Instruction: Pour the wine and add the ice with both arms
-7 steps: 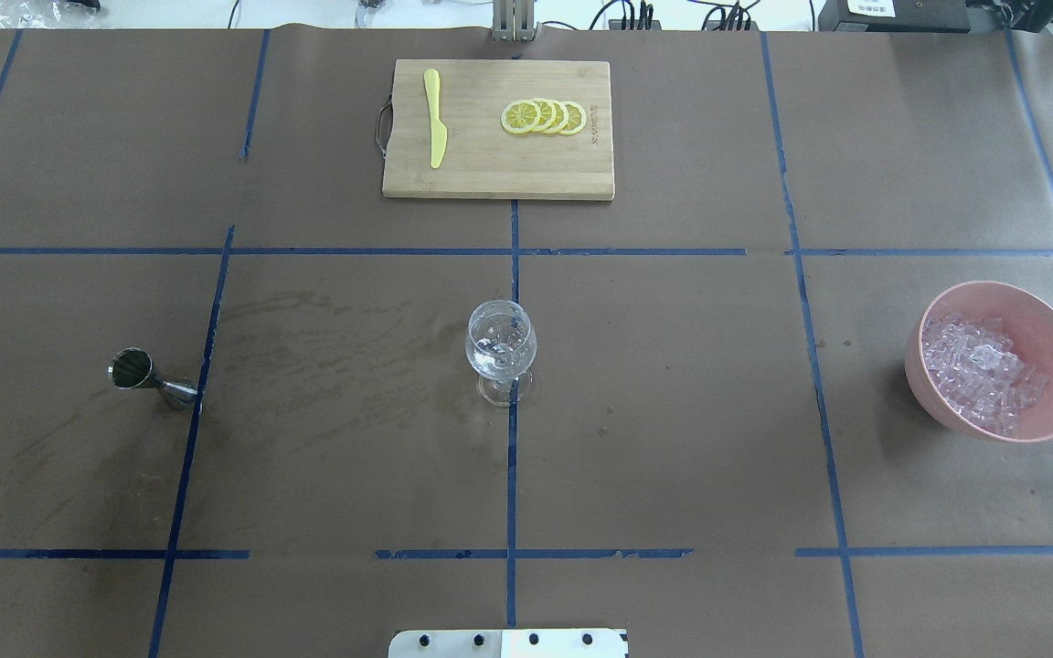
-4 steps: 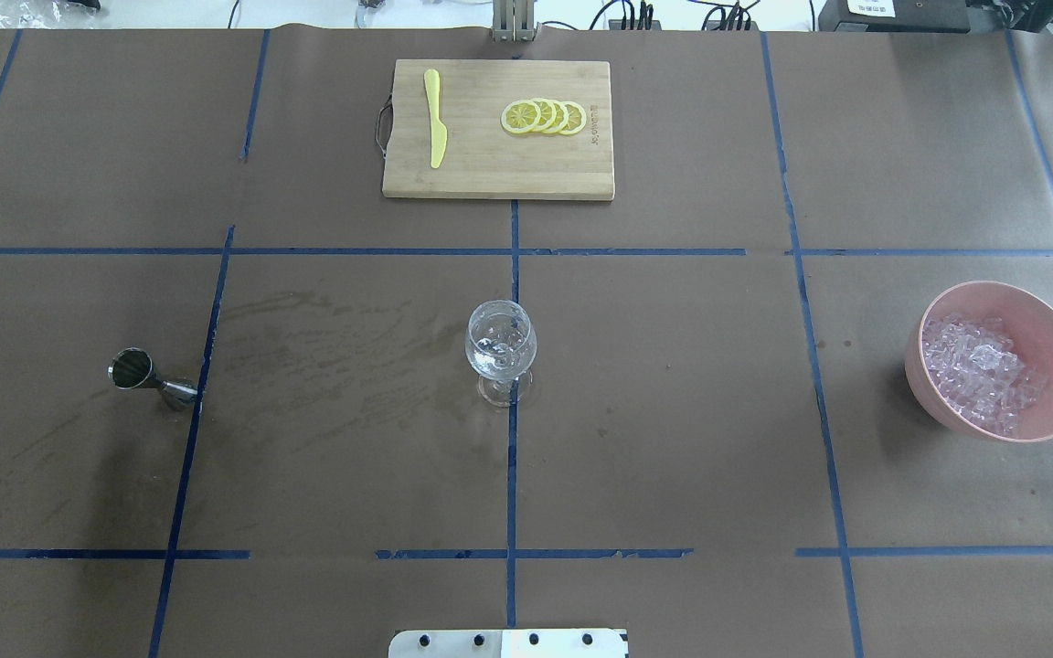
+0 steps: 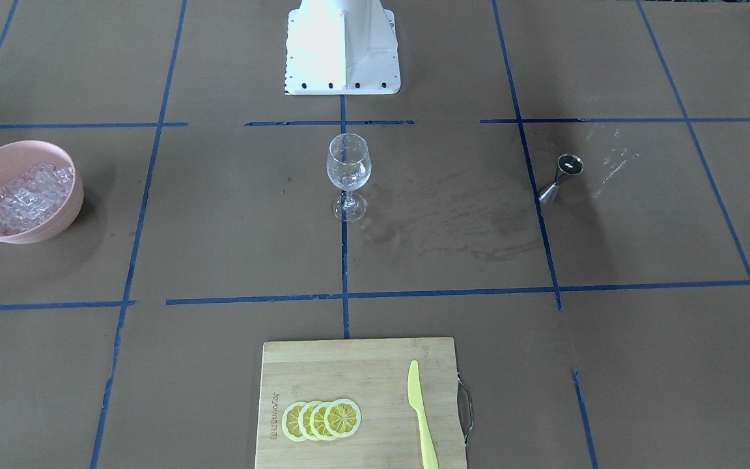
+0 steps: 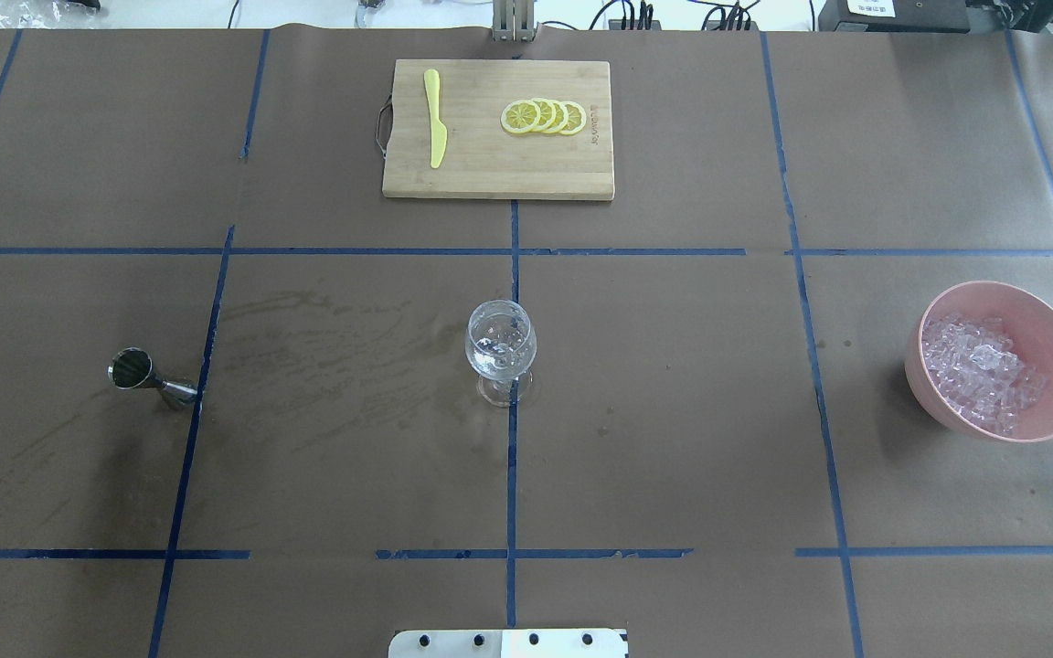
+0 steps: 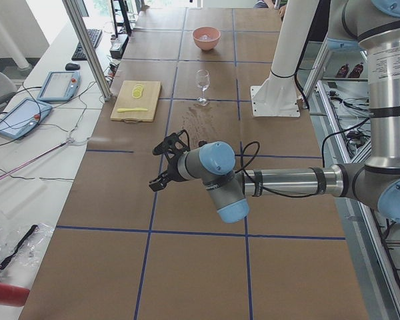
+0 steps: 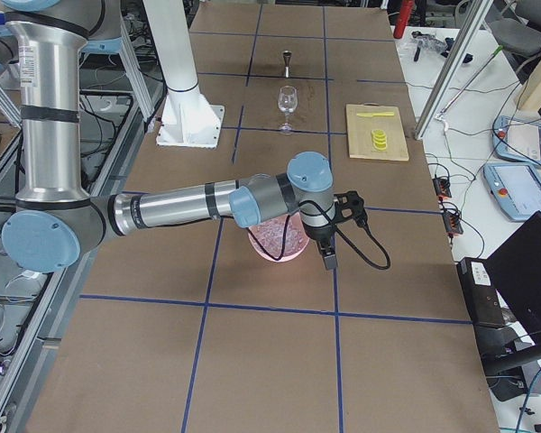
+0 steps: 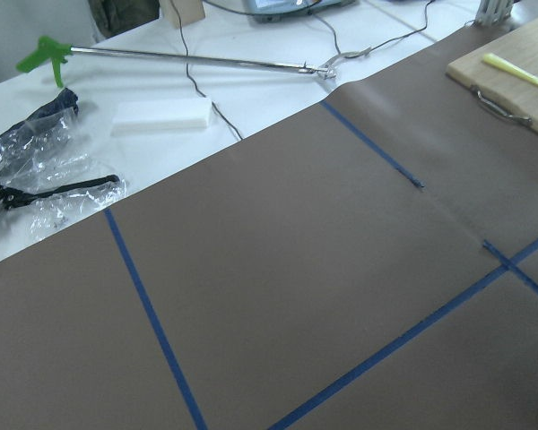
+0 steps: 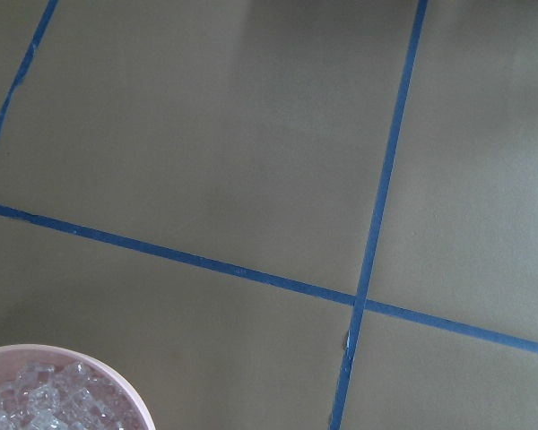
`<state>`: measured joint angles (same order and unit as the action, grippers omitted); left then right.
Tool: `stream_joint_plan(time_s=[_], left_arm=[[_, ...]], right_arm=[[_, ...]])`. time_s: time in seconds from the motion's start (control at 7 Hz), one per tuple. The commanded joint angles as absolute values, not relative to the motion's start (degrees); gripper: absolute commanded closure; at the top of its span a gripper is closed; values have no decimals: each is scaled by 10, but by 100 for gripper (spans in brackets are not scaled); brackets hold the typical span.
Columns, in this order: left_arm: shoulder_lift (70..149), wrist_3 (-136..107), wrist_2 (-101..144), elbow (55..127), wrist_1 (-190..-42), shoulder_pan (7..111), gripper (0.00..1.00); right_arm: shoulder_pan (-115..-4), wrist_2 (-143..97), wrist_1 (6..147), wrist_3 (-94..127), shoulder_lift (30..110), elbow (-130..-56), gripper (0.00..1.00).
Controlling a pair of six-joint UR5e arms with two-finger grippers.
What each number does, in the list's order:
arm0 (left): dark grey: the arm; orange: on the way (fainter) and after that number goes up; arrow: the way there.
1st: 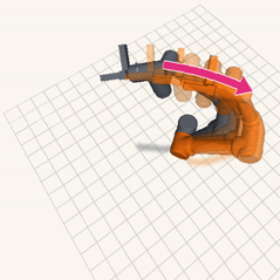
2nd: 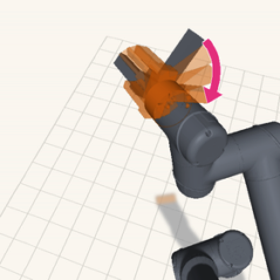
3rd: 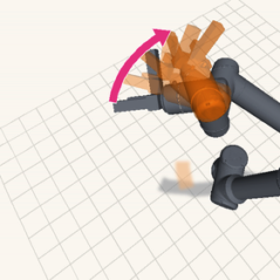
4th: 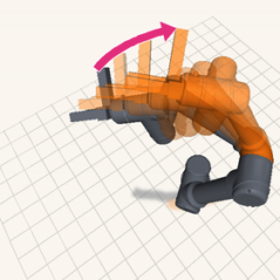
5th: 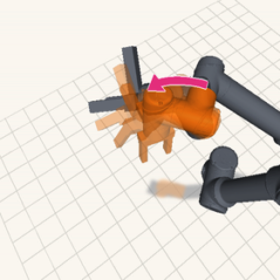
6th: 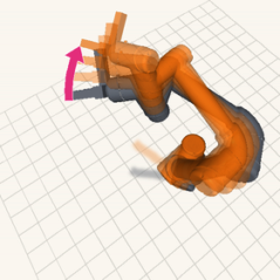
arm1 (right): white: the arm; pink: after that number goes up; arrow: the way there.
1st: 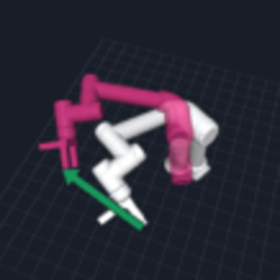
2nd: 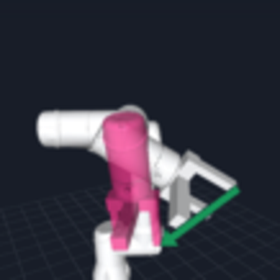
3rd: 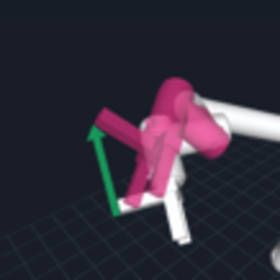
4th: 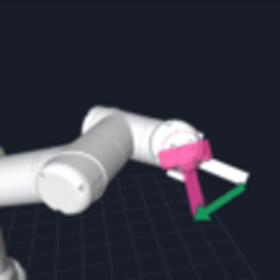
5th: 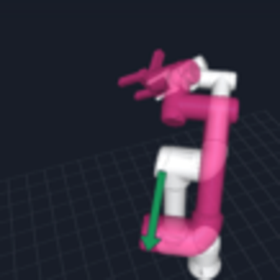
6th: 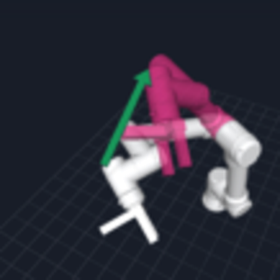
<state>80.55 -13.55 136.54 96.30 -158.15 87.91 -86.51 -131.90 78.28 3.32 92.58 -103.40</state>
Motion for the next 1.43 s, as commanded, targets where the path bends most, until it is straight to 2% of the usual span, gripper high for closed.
stream_joint_plan(time_s=[0.0,0.43,0.71,1.29], left_arm=[[804,-224,1307,1012,-1600,800,0],[797,-390,1077,1090,-1600,603,0],[758,-447,934,1134,-1600,509,0],[743,-530,567,1135,-1597,243,0]], right_arm=[[-865,-1322,738,38,935,-1030,0],[-865,-1319,736,36,944,-1033,0],[-865,-1317,736,40,944,-1034,0],[-865,-1317,736,39,954,-1034,0]])
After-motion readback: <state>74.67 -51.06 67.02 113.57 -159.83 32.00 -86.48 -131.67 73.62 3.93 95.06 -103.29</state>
